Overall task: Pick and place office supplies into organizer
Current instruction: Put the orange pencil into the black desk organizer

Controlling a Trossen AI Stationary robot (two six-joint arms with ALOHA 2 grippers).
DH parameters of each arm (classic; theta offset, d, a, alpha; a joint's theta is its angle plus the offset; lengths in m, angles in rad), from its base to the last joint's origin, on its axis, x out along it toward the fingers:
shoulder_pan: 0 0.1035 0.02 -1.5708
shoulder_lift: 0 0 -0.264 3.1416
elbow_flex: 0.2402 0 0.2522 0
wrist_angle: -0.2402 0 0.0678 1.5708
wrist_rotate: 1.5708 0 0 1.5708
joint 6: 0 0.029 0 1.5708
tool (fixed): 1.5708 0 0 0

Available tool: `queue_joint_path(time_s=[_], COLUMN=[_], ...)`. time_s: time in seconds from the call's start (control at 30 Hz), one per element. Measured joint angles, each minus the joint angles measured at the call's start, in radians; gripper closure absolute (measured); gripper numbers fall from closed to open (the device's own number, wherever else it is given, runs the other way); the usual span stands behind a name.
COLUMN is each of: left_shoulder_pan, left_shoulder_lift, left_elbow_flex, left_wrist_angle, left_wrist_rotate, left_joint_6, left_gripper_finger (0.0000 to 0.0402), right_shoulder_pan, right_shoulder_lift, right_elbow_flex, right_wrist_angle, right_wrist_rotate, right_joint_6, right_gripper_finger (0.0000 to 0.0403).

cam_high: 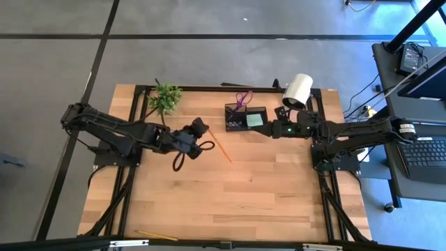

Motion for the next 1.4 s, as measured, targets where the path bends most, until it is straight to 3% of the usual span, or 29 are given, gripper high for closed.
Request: queue_joint_path(time_s=[0.17, 0.43, 0.6, 0.73, 0.97, 1.17, 1.4], left_shoulder_pan=[0.007, 0.007, 0.007, 0.007, -0.002, -0.003, -0.003], left_shoulder_lift=[0.0, 0.0, 0.0, 0.0, 0.0, 0.0, 0.0], left_elbow_flex=[0.0, 0.0, 0.0, 0.0, 0.0, 0.0, 0.0], left_wrist_angle=[0.144, 0.236, 0.24, 0.241, 0.32, 0.339, 0.338], left_wrist_rotate=[-0.002, 0.006, 0.06, 0.104, 0.104, 0.094, 0.087], left_joint_6=[0.2, 0.394, 0.452, 0.473, 0.477, 0.492, 0.492], left_gripper_finger=[0.0389, 0.0388, 0.0388, 0.0388, 0.0388, 0.0388, 0.0388], right_shoulder_pan=[0.0, 0.0, 0.0, 0.0, 0.0, 0.002, 0.002], right_shoulder_lift=[0.075, 0.195, 0.262, 0.327, 0.431, 0.503, 0.523], right_elbow_flex=[0.0, 0.0, 0.075, 0.208, 0.486, 0.623, 0.658], right_wrist_angle=[0.061, 0.302, 0.281, 0.159, -0.256, -0.301, -0.386], right_wrist_rotate=[-0.032, -0.05, -0.077, -0.124, -0.134, -0.189, -0.197], right_joint_6=[0.001, 0.08, -0.022, -0.137, -0.316, -0.344, -0.364], right_gripper_finger=[0.0302, 0.0179, 0.0138, 0.0137, 0.0163, 0.0182, 0.0188])
